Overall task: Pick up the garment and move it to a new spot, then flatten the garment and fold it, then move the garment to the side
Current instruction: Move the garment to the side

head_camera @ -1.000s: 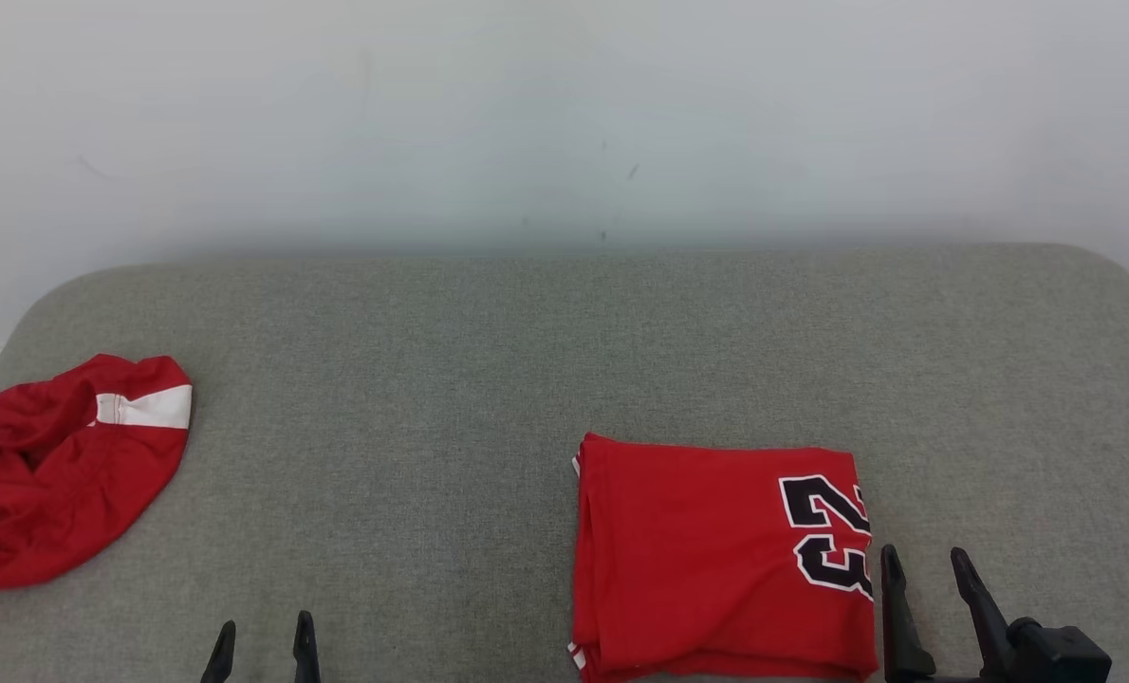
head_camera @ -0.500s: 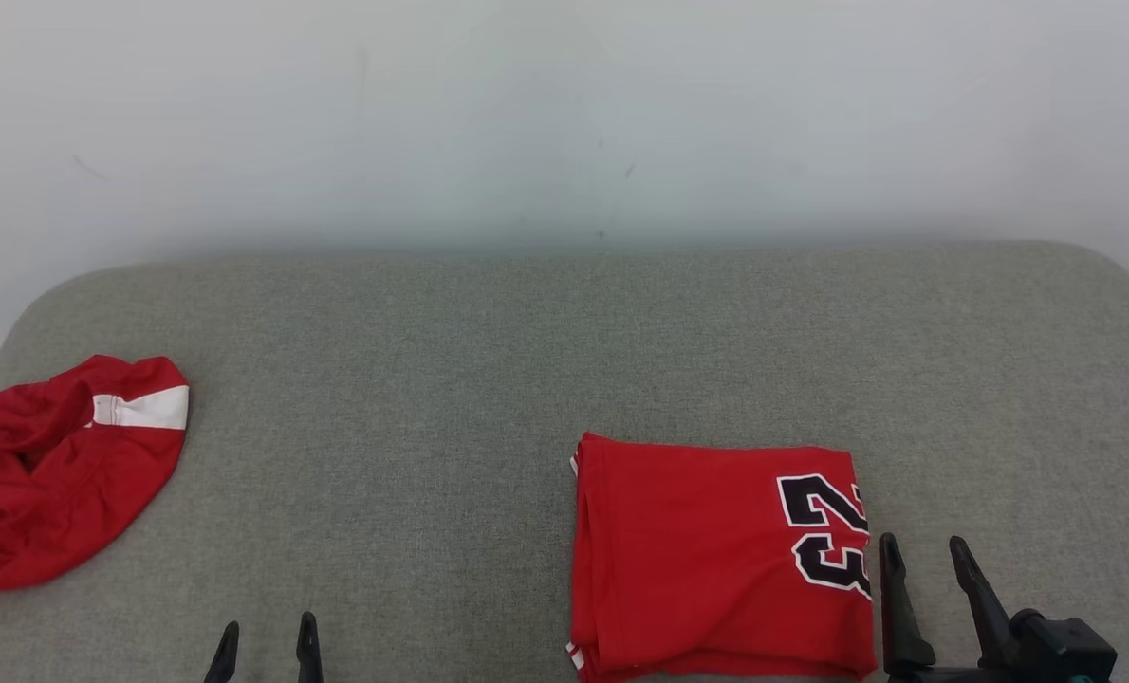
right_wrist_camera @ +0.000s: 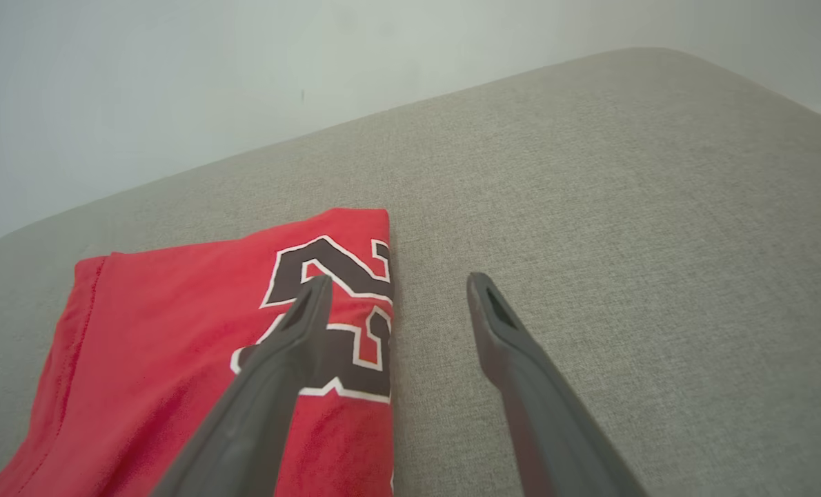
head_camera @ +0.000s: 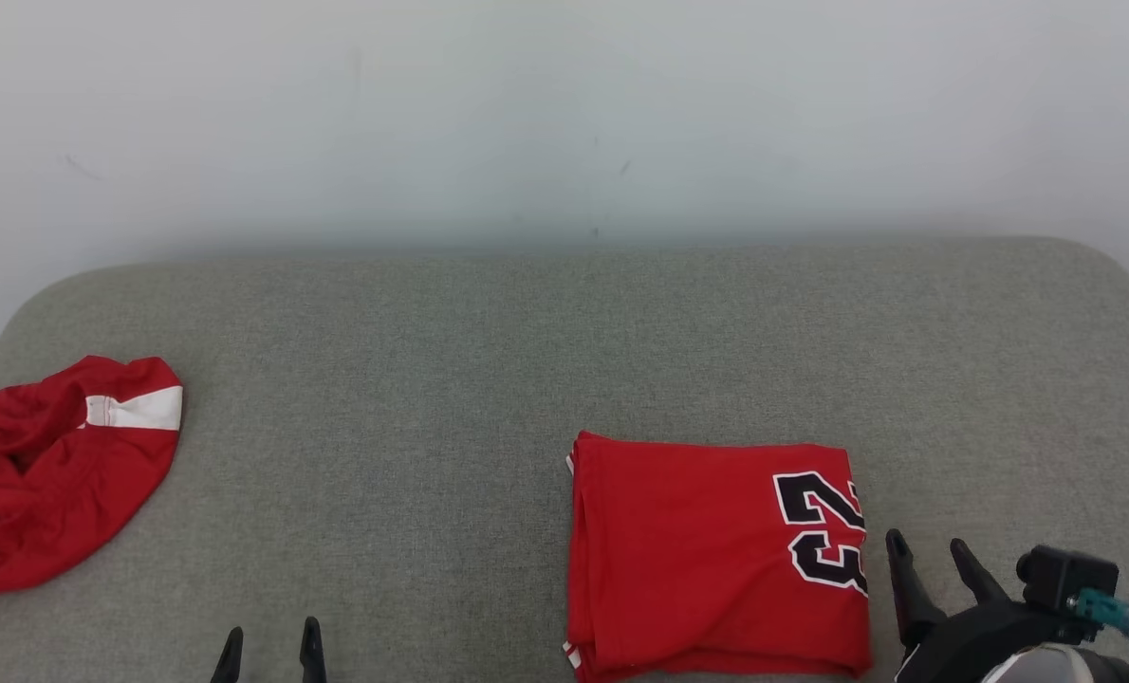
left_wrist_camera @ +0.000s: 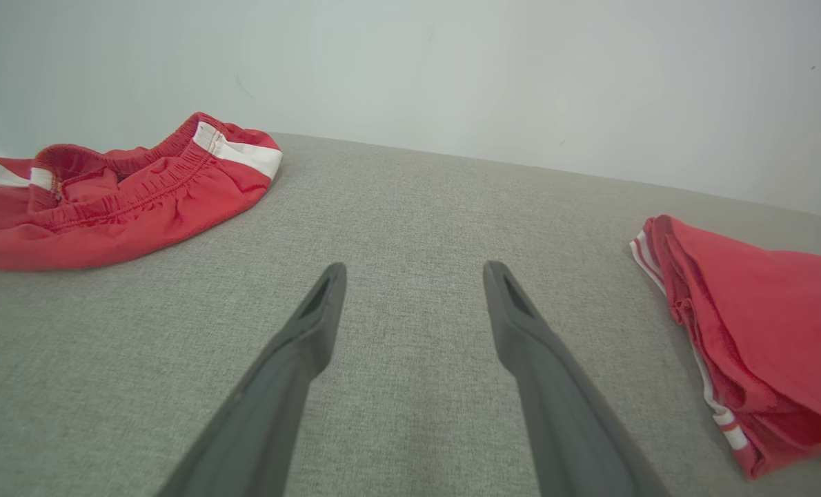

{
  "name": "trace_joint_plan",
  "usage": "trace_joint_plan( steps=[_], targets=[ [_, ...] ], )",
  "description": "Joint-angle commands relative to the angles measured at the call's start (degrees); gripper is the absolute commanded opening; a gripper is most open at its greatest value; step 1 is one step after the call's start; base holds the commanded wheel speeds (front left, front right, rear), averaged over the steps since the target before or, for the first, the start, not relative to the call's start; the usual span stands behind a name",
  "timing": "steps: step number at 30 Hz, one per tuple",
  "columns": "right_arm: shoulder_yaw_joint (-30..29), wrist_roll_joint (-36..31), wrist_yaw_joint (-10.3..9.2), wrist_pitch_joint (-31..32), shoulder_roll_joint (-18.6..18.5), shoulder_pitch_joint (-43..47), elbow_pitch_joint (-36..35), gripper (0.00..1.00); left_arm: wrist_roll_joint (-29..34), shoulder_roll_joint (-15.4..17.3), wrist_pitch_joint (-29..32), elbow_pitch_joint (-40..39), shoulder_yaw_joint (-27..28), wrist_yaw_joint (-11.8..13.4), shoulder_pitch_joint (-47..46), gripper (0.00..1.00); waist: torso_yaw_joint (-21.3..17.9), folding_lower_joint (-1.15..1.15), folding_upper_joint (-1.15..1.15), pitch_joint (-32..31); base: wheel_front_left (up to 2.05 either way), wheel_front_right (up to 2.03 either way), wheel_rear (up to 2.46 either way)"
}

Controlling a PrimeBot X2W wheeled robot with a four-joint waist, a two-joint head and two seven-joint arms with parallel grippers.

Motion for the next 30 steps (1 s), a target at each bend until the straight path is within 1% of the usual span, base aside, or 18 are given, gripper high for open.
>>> trace_joint_plan(
  steps=[1,7,10,12,15,19,20,22,30],
  targets=[
    [-0.9,0.1,-0.13,4.4,0.0,-1.5,-0.6,1.0,-0.2,-0.1,-0.2,-0.2,-0.2,0.2,0.7,1.0,0.0,0.0,0.0,0.1,0.0,0.0,0.0],
    [-4.4,1.1,-0.13,22.0,0.1,-5.6,-3.4,1.0,-0.2,-0.1,-0.2,-0.2,-0.8,0.3,0.3,1.0,0.9,0.0,0.0,0.8,0.0,0.0,0.0],
    [-5.3,1.9,-0.13,29.3,0.1,-7.4,-4.4,1.0,-0.1,-0.1,-0.2,-0.5,-1.0,0.2,-0.3,1.0,1.6,0.0,0.0,1.8,0.0,0.0,0.0],
    [-5.5,1.0,-0.13,34.3,0.1,-8.5,-5.5,1.0,-0.2,-0.1,-0.2,-0.7,-0.9,0.2,-0.9,1.0,2.2,0.0,0.0,2.9,0.0,0.0,0.0],
    [-6.2,-0.2,-0.13,40.1,0.1,-10.8,-6.6,1.0,-0.1,-0.1,-0.2,-1.0,-0.8,-0.1,-2.0,1.0,2.9,0.0,0.0,4.8,0.0,0.0,0.0],
    [-6.2,-0.5,-0.13,45.9,0.0,-12.6,-6.6,1.0,-0.2,-0.1,-0.2,-0.9,-1.0,-0.5,-3.6,1.0,4.3,0.0,0.0,7.3,0.0,0.0,0.0],
    [-6.2,-0.5,-0.13,45.9,0.0,-12.6,-6.6,1.0,-0.2,-0.1,-0.2,-0.9,-1.0,-0.5,-3.6,1.0,4.3,0.0,0.0,7.3,0.0,0.0,0.0],
    [-6.3,-2.2,-0.13,47.9,0.1,-12.9,-5.9,1.0,-0.3,-0.1,-0.2,-0.9,-1.1,-0.3,-4.3,1.0,5.0,0.0,0.0,8.2,0.0,0.0,0.0],
    [-5.1,-3.6,-0.13,51.0,0.1,-13.2,-3.1,1.0,-0.3,-0.1,-0.2,-1.0,-1.3,-0.4,-5.5,1.0,6.1,0.0,0.0,9.8,0.0,0.0,0.0]
  ],
)
